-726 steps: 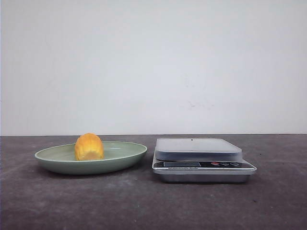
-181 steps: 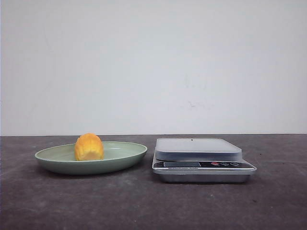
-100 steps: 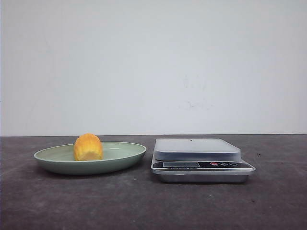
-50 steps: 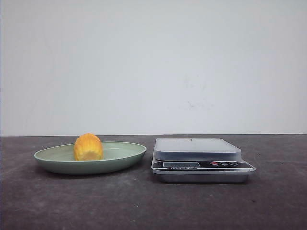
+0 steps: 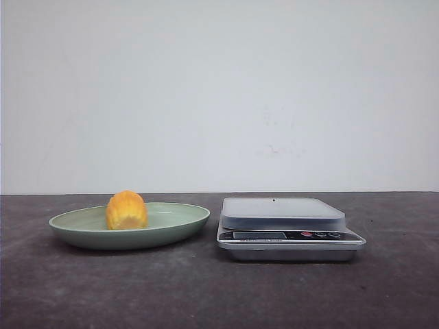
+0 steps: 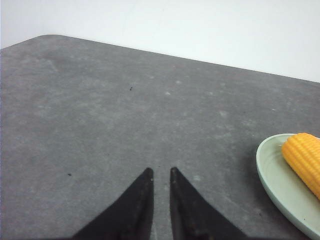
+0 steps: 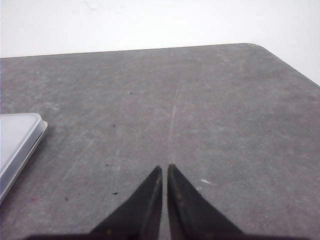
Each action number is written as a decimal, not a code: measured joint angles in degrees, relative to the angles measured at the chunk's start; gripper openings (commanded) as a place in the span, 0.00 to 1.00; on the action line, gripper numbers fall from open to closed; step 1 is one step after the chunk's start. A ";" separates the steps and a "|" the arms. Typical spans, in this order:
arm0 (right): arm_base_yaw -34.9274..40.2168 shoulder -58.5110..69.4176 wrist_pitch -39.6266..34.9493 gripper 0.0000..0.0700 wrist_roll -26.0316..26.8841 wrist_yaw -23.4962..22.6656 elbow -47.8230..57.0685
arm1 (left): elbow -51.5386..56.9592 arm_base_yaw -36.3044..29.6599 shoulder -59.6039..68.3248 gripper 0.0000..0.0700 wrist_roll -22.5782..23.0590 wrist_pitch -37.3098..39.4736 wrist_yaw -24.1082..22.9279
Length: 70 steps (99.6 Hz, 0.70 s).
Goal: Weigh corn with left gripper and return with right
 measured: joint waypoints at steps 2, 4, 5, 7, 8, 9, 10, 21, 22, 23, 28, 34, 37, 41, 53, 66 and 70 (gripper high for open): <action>0.00 0.00 0.02 0.01 0.00 -0.02 0.00 | 0.00 0.00 0.00 0.02 0.00 0.00 0.00; 0.00 0.00 0.07 0.01 -0.02 -0.04 0.00 | 0.00 0.00 0.00 0.02 0.00 0.00 0.00; 0.00 0.00 0.09 0.02 -0.02 -0.02 0.00 | 0.00 0.00 0.00 0.02 0.00 0.00 0.00; 0.00 0.00 0.15 0.01 0.00 -0.02 0.00 | 0.00 0.00 0.00 0.02 0.00 0.00 0.00; 0.00 0.00 0.20 0.02 0.00 -0.02 -0.02 | 0.00 0.00 0.00 0.02 0.00 0.00 0.00; 0.00 0.00 0.22 0.02 0.00 -0.02 -0.02 | 0.00 0.00 0.00 0.02 0.00 0.00 0.00; 0.00 0.00 0.26 0.01 0.00 0.00 -0.04 | 0.00 0.00 0.00 0.02 0.00 0.00 0.00; 0.00 0.00 0.66 0.02 -0.02 0.15 -0.13 | 0.00 0.00 0.00 0.02 0.00 0.00 0.00; 0.00 0.00 0.66 0.02 0.00 0.15 -0.13 | 0.00 0.00 0.00 0.02 0.00 0.00 0.00; 0.00 0.00 0.66 0.01 0.00 0.15 -0.13 | 0.00 0.00 0.00 0.02 0.00 0.00 0.00; 0.00 0.00 0.66 0.02 0.00 0.17 -0.13 | 0.00 0.00 0.00 0.02 0.00 0.00 0.00; 0.00 0.00 0.66 0.02 0.00 0.17 -0.13 | 0.00 0.00 0.00 0.02 0.00 0.00 0.00; 0.00 0.00 0.66 0.02 0.00 0.17 -0.13 | 0.00 0.00 0.00 0.02 0.00 0.00 -0.02; 0.00 0.00 0.66 0.02 -0.02 0.17 -0.13 | 0.00 0.00 0.00 0.02 0.00 0.02 0.00; 0.00 0.00 0.66 0.01 0.00 0.17 -0.13 | 0.00 0.00 0.00 0.02 0.00 0.00 0.00; 0.00 0.00 0.66 0.02 0.00 0.20 -0.13 | 0.00 0.00 0.00 0.02 0.00 0.00 0.00; 0.00 0.00 0.66 0.02 0.00 0.20 -0.13 | 0.00 0.00 0.00 0.02 0.00 0.00 -0.02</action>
